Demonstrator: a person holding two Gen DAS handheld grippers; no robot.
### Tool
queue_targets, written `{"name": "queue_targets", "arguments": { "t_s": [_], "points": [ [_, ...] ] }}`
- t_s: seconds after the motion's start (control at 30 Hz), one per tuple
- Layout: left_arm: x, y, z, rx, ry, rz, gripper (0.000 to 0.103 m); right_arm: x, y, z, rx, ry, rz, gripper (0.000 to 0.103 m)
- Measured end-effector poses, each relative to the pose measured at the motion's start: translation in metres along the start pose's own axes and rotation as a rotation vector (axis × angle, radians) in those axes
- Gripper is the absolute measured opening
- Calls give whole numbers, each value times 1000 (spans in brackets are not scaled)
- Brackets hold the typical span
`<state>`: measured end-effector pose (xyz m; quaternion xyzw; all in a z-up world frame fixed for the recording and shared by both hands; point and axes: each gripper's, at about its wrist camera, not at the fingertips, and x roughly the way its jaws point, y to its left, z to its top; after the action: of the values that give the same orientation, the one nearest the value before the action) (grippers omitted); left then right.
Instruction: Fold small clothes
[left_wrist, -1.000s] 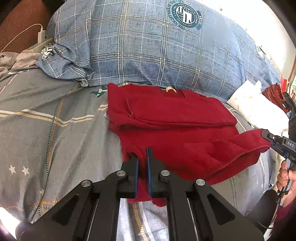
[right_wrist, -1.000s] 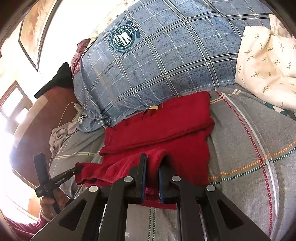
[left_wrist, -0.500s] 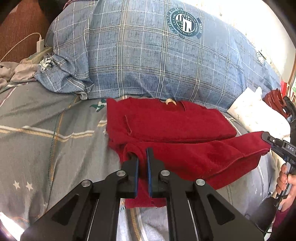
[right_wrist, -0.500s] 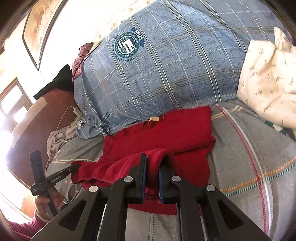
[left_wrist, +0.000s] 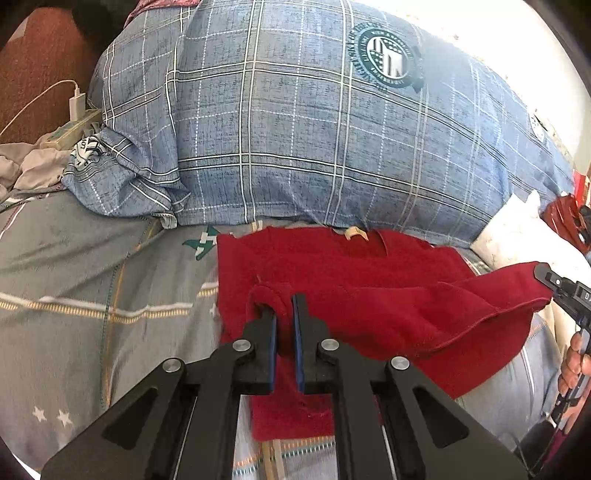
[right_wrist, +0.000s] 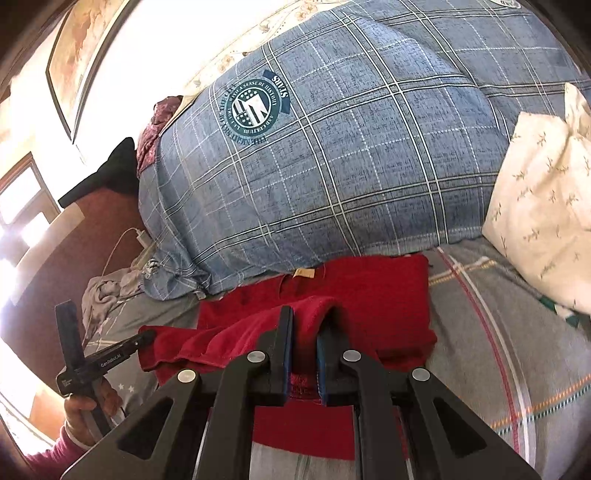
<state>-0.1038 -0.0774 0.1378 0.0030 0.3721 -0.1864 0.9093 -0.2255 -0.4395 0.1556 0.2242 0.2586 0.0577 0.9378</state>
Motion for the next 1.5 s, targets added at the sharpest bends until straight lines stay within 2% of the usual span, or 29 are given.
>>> {"name": "queue_targets", "arguments": {
  "t_s": [0.37,0.57,1.0,1.1,1.17,1.2,1.23,1.27,1.33,1.4,1.47,1.5],
  "points": [
    [44,5,24,-12,19,50,6,49,-12,25,-11,42,-44,10],
    [81,10,36,-20,64,63,6,88,-27,33,14,86,-85,10],
    [143,23,36,-84,145,68,6,158,-65,40,103,160,-161,10],
    [146,27,35,-103,154,46,8,170,-71,39,117,177,-174,13],
    [144,29,36,-108,163,13,10,166,-74,41,152,178,-155,21],
    [142,30,37,-109,168,-3,15,160,-74,42,168,166,-146,33],
    [140,31,38,-111,175,-22,24,150,-73,44,179,135,-140,48],
    [137,32,39,-118,183,-51,29,139,-72,45,181,104,-134,52],
    [127,33,41,-133,185,-92,53,120,-65,46,161,64,-124,53],
    [107,33,43,-129,110,-33,73,107,-56,43,127,63,-105,53],
    [92,34,44,-122,45,-20,74,99,-45,37,89,75,-80,53],
    [88,35,46,-118,39,-24,74,99,-41,35,71,87,-73,52]
  ]
}}
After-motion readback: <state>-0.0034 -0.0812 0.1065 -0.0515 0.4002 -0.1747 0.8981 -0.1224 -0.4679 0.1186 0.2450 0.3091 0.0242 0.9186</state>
